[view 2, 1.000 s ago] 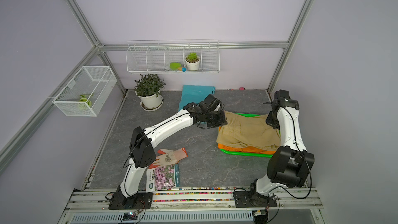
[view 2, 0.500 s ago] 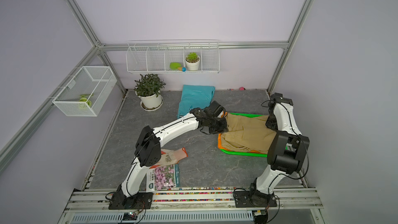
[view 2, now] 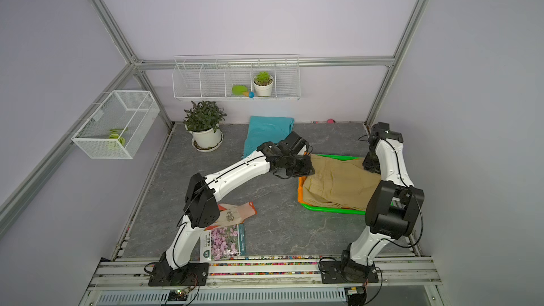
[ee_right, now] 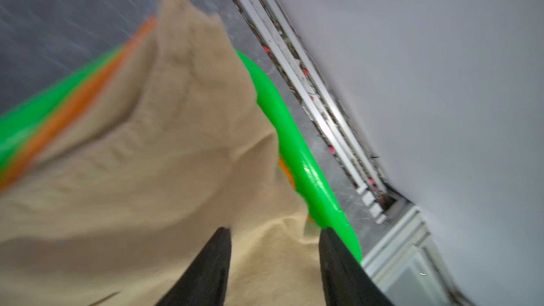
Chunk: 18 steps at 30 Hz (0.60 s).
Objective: Put the folded long pants in the basket
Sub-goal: Place the long pant in the basket.
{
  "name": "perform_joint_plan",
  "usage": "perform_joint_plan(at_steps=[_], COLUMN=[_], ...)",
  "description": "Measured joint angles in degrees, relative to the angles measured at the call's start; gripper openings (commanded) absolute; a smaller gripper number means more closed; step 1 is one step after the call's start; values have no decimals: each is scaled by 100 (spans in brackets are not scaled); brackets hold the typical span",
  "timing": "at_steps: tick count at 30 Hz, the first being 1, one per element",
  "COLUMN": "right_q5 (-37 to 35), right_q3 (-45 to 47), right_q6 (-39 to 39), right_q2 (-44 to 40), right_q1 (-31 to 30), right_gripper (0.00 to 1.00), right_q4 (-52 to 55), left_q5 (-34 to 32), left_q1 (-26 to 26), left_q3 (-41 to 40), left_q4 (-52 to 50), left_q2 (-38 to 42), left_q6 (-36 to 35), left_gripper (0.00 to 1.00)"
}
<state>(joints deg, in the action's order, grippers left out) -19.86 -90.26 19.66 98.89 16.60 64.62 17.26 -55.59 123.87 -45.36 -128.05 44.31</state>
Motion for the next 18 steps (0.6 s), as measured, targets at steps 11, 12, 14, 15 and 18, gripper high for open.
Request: perform_joint_plan(at_steps=[11, 12, 14, 15, 18], right_q5=[323, 345, 400, 444, 514], right_q3=[-577, -623, -715, -778, -988], right_q6=[-177, -175, -195, -197, -197], right_q2=[455, 553, 728, 811, 1005], right_q1=[33, 37, 37, 37, 37], right_gripper=[68, 68, 68, 68, 68], right_q4=[-247, -278, -328, -339, -356], left_q5=[155, 188, 234, 267, 358], left_q1=[684, 680, 671, 671, 667], left_q3=[726, 831, 922, 957, 1012], left_q4=[-122, -116, -103, -107, -114], left_q2=[-243, -299, -393, -448, -612], left_q6=[-669, -717, -769, -793, -835], left_gripper=[39, 39, 39, 39, 42])
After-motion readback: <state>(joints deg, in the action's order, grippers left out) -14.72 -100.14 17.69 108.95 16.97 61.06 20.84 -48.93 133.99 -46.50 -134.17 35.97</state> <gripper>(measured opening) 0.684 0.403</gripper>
